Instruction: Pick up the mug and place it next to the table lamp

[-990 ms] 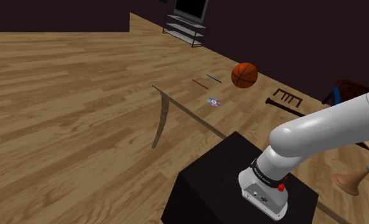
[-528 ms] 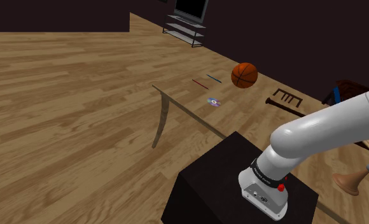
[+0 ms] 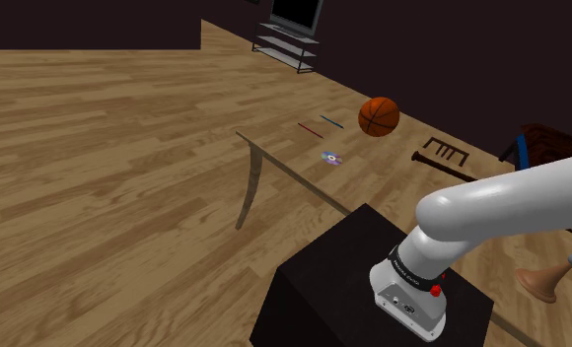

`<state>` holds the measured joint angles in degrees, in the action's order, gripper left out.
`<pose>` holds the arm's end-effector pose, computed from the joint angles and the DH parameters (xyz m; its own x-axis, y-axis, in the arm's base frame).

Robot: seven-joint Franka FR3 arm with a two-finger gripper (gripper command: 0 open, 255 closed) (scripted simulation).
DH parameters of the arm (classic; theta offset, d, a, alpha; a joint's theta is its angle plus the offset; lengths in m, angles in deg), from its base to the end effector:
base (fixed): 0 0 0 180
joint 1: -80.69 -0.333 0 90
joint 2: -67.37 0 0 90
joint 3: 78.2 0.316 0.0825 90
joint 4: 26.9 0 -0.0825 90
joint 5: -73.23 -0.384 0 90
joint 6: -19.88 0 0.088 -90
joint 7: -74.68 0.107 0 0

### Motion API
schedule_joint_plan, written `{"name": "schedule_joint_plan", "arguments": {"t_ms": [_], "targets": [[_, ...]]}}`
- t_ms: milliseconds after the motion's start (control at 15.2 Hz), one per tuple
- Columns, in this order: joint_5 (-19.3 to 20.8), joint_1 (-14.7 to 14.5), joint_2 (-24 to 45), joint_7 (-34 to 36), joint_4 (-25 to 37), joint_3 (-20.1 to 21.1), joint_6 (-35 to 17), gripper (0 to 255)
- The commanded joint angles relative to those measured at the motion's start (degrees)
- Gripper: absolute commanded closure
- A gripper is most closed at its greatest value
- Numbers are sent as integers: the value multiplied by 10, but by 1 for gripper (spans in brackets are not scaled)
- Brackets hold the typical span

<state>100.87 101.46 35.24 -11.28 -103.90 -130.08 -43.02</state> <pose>-0.1345 -0.4060 0.7844 0.9984 0.0506 0.0265 0.0489 -0.9969 0.0610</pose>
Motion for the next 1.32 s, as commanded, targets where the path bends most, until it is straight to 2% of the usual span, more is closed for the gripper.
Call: {"name": "schedule_joint_plan", "arguments": {"t_ms": [0, 528, 1254], "targets": [[6, 15, -21, 12, -39, 17, -17, 255], [24, 47, -75, 40, -148, 41, -70, 255], [48, 78, -133, 65, -273, 45, -138, 255]]}}
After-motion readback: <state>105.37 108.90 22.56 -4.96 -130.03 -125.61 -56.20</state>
